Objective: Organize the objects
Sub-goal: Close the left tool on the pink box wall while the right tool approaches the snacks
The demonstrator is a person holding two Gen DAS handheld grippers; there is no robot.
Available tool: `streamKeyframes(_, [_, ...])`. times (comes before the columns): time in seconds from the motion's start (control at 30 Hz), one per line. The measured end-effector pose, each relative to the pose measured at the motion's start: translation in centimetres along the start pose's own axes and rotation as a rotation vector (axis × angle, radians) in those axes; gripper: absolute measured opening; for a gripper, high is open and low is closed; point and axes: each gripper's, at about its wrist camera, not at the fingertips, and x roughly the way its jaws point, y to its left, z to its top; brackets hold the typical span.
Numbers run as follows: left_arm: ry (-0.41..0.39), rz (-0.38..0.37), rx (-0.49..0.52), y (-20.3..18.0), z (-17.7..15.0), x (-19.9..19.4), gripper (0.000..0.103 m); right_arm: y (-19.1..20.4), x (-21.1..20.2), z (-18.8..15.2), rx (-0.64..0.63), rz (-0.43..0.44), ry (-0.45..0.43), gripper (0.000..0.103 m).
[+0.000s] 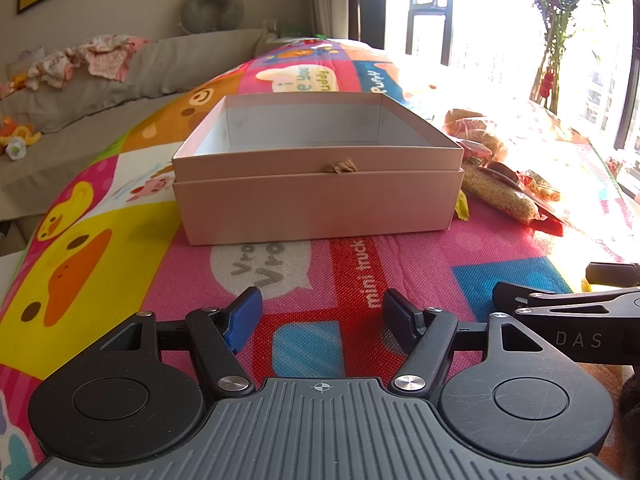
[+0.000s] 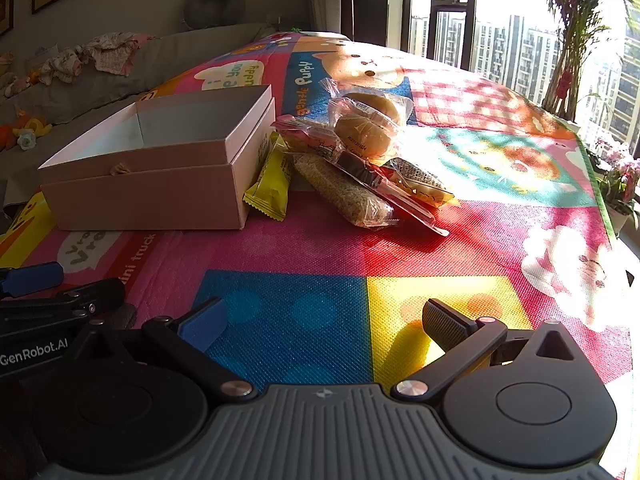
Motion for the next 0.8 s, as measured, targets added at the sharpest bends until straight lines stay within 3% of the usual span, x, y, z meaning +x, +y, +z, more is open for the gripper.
streamKeyframes(0.8, [0.0, 0.006, 0.008, 0.01, -0.07, 0.04, 0.072, -0.08, 0.03, 0.79, -0.021, 0.026, 0.05, 0.103])
